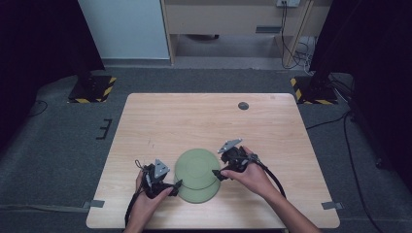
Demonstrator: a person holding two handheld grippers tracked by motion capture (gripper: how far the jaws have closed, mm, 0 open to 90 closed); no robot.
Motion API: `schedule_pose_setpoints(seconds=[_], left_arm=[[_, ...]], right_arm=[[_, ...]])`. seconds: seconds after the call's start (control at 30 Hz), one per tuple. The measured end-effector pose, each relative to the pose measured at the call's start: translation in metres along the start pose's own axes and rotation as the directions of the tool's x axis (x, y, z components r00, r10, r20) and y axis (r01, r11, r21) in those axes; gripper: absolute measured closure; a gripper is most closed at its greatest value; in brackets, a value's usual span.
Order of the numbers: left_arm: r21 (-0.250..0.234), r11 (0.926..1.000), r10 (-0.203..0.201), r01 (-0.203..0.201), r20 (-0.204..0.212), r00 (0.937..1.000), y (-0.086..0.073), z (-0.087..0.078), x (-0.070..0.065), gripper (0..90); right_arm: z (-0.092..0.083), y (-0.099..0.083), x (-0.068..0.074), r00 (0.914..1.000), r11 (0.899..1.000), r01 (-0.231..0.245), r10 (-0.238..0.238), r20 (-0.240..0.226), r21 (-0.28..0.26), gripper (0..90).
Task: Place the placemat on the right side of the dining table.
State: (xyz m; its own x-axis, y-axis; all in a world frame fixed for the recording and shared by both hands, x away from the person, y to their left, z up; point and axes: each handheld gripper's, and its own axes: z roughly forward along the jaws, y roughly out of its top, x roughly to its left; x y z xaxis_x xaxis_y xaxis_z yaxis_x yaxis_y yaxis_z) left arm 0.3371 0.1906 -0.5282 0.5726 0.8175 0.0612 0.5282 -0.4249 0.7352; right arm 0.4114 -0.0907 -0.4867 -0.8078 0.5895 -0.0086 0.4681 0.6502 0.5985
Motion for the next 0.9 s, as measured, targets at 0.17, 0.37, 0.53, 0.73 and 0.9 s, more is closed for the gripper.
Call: schedule_pose_setpoints(seconds=[0.17, 0.37, 0.53, 0.73, 0.9], left_arm=[[-0.002, 1.0, -0.003, 0.003, 0.002, 1.0, -0.001, 0.0, 0.0, 1.6], [0.0, 1.0, -0.003, 0.003, 0.006, 1.0, 0.0, 0.001, 0.001, 0.5], [-0.001, 1.0, -0.005, 0.005, 0.007, 1.0, -0.001, 0.001, 0.001, 0.4], [-0.001, 0.9999, -0.011, 0.011, 0.009, 0.9999, -0.001, 0.002, 0.001, 0.2], [-0.001, 0.9999, -0.011, 0.011, 0.01, 0.9999, -0.001, 0.002, 0.002, 0.1]], right_arm=[[0.014, 0.034, -0.008, 0.9984, 0.999, 0.028, -0.026, -0.051, 0.042, 16.0], [0.03, 0.052, -0.015, 0.9937, 0.999, -0.018, 0.023, -0.11, 0.049, 20.9], [0.038, 0.055, -0.018, 0.9912, 0.998, -0.031, 0.038, -0.127, 0.053, 20.9], [0.048, 0.056, -0.022, 0.9835, 0.995, -0.074, 0.083, -0.161, 0.06, 21.6], [0.054, 0.055, -0.024, 0.9786, 0.994, -0.09, 0.1, -0.18, 0.062, 21.8]])
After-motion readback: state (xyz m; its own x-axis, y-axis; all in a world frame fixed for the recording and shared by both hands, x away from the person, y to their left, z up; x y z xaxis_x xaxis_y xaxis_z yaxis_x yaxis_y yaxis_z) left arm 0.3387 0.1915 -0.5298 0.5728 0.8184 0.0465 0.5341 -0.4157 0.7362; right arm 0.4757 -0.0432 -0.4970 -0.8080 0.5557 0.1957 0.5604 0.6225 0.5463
